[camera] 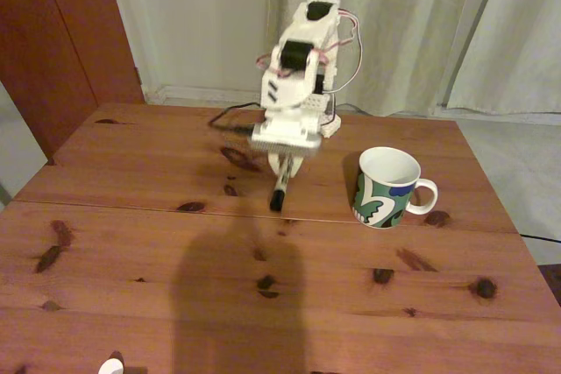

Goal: Clean up the desk and place the pens and markers into the cup

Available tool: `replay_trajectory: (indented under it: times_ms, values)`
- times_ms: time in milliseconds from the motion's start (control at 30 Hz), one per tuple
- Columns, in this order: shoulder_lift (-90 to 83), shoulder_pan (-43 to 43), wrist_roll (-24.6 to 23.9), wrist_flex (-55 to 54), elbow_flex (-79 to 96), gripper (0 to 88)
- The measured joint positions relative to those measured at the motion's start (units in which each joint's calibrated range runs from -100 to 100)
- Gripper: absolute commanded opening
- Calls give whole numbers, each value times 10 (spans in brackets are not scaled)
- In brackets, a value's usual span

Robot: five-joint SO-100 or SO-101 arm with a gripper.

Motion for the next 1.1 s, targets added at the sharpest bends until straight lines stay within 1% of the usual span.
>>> replay_trajectory:
  times_ms: [100,167,300,433,600,933,1100]
  values:
    - [-110,-12,-3,-4,49,10]
    - [-173,-29,-16,-23,70,10]
    - [-257,-61,-45,-103,86,10]
    - [-283,-100,-62,-197,86,10]
    - [-284,-157,-66,-285,87,10]
    - [-290,-256,-71,-307,115,9]
    - [-290,-271,-71,-308,139,9]
